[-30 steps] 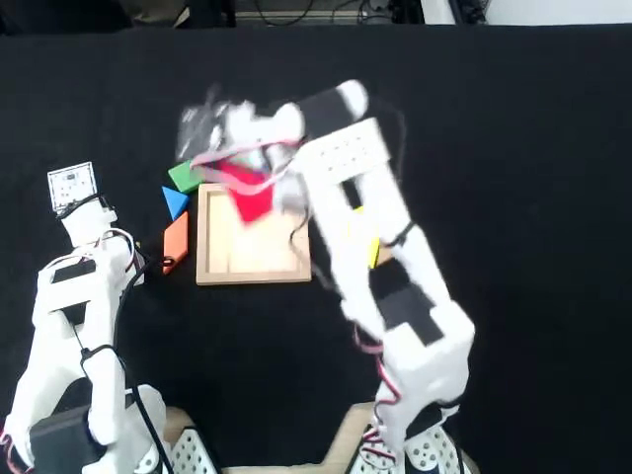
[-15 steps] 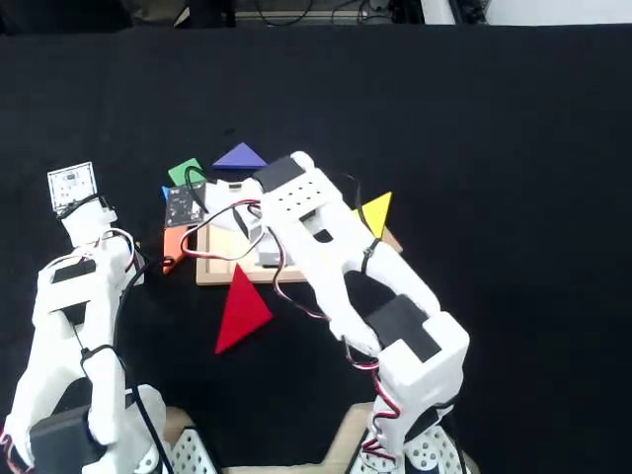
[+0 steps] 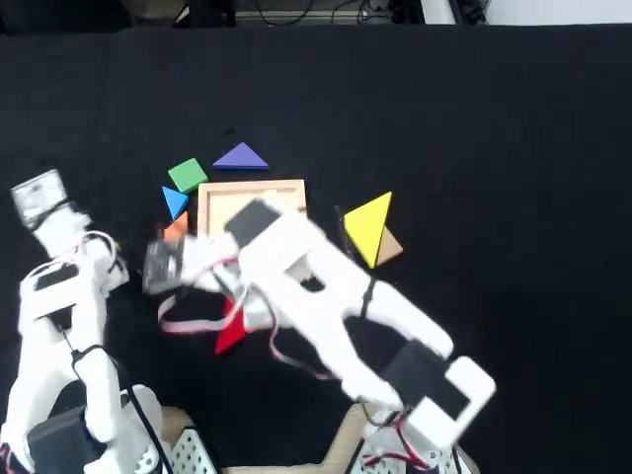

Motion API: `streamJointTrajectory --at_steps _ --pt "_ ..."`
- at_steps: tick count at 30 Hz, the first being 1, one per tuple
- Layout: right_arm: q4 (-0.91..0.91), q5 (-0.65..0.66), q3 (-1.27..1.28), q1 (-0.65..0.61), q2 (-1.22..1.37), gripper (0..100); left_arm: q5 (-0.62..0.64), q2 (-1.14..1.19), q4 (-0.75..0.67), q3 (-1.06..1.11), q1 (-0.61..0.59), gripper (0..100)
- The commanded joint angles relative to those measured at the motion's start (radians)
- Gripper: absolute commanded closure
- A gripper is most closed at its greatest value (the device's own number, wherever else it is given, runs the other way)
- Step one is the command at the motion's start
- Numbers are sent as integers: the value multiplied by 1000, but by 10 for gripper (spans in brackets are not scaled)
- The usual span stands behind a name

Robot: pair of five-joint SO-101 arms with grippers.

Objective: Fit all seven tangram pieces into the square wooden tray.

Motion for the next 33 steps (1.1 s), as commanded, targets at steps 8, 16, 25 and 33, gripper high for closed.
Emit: streamJointTrajectory --at_steps 8,16,25,33 --pt "-419 12 329 -114 -102 988 72 -14 -18 -18 -82 873" --pt "-407 14 288 -149 12 988 150 -14 -18 -25 -189 873" --pt "-371 14 242 -193 91 988 150 -14 -18 -27 -188 873" --pt "-249 64 102 -117 211 988 150 -14 -18 -27 -188 873"
